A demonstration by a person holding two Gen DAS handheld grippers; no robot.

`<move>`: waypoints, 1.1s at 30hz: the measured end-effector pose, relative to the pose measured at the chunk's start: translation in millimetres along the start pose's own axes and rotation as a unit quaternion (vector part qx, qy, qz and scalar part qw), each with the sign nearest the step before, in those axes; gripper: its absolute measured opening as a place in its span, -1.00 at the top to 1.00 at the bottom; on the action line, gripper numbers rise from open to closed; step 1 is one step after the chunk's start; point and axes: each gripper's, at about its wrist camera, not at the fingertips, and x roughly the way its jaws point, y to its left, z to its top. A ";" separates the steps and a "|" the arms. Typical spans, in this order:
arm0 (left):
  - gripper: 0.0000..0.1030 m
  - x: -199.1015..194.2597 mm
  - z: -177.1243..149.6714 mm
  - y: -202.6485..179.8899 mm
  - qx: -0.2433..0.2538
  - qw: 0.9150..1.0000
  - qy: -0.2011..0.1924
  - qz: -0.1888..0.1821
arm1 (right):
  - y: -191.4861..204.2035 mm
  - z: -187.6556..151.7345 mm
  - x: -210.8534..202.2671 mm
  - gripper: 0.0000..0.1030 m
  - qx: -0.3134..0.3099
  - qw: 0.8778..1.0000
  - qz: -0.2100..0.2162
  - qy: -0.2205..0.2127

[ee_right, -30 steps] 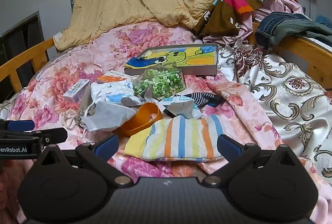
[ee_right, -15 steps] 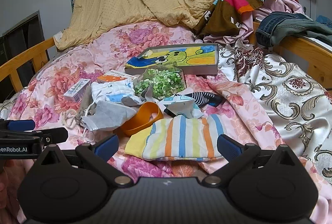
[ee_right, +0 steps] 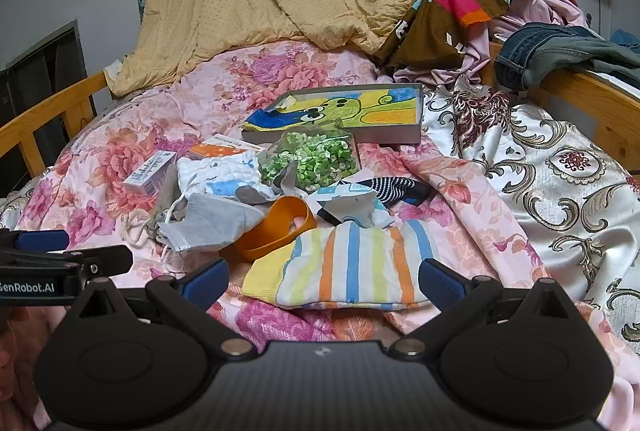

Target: Organize soft objects

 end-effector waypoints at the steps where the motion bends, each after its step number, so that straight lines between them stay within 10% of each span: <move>1: -0.98 1.0 -0.2 0.4 0.000 1.000 0.000 0.000 | -0.3 0.3 -0.1 -0.99 0.000 1.000 0.000 0.000; 23: -0.98 13.4 -8.8 0.4 -0.011 0.998 0.052 -0.020 | 7.1 1.1 14.5 -0.99 -0.062 0.997 0.002 0.056; 33: -0.98 55.2 35.4 0.1 0.073 0.991 0.086 -0.077 | -10.3 14.4 65.4 -0.99 -0.109 0.987 0.040 0.110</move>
